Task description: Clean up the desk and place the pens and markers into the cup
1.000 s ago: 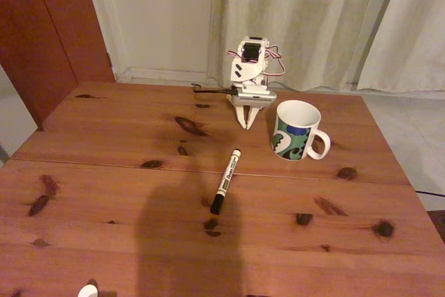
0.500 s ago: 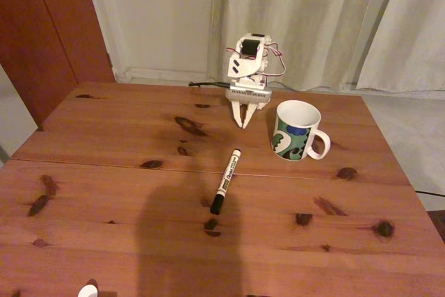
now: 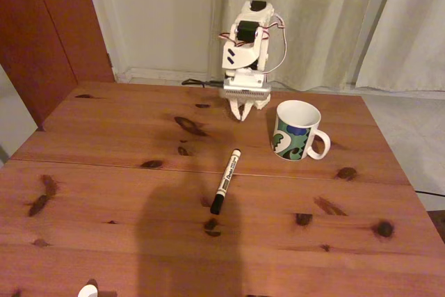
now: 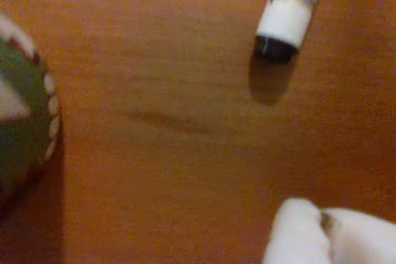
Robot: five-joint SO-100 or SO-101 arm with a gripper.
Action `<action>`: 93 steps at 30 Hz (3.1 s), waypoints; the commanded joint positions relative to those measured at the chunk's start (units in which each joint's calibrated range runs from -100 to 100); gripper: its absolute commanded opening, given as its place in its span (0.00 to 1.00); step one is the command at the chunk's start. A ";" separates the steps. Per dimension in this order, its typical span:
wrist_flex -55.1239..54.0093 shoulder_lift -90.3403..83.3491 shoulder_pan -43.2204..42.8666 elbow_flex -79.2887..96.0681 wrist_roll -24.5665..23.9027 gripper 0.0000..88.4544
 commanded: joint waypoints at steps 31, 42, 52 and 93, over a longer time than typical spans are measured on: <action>-1.22 54.36 -0.65 -51.73 -3.15 0.21; -0.96 54.19 -5.08 -48.93 -3.57 0.22; -1.39 55.10 -5.08 -46.13 -3.15 0.22; -17.22 24.98 -2.26 -36.40 -5.51 0.01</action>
